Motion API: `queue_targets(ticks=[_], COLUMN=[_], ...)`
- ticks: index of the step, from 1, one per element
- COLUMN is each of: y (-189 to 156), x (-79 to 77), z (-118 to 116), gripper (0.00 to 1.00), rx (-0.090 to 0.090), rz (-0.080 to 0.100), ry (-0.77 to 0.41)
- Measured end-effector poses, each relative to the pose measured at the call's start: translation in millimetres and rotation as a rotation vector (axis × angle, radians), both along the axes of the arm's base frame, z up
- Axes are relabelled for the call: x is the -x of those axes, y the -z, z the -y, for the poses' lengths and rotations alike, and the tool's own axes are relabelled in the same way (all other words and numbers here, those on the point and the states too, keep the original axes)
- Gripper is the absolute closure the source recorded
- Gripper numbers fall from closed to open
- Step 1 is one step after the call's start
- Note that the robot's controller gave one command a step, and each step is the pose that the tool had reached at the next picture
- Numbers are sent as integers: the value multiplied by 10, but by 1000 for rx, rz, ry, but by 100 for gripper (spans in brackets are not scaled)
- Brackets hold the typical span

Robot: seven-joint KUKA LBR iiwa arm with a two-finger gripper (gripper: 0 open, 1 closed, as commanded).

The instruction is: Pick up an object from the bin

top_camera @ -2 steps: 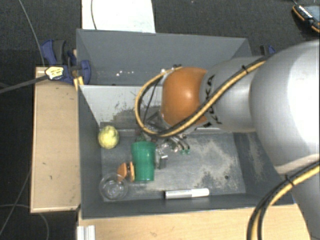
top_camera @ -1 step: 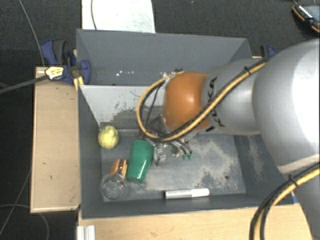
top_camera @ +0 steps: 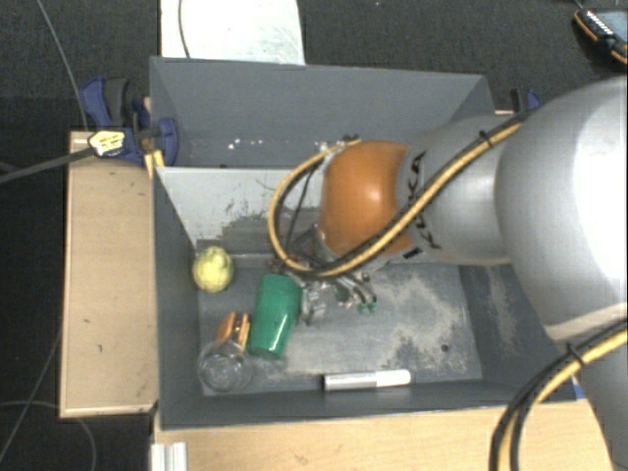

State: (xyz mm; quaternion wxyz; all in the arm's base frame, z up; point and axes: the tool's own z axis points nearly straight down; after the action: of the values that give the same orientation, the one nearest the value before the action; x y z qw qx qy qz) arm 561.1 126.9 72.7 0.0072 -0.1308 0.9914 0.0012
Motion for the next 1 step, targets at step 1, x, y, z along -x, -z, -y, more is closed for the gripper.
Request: queue_targets(ticks=[1], y=[-129], x=[5], z=[1], gripper=[100], rx=[0], rz=[0], ry=[1])
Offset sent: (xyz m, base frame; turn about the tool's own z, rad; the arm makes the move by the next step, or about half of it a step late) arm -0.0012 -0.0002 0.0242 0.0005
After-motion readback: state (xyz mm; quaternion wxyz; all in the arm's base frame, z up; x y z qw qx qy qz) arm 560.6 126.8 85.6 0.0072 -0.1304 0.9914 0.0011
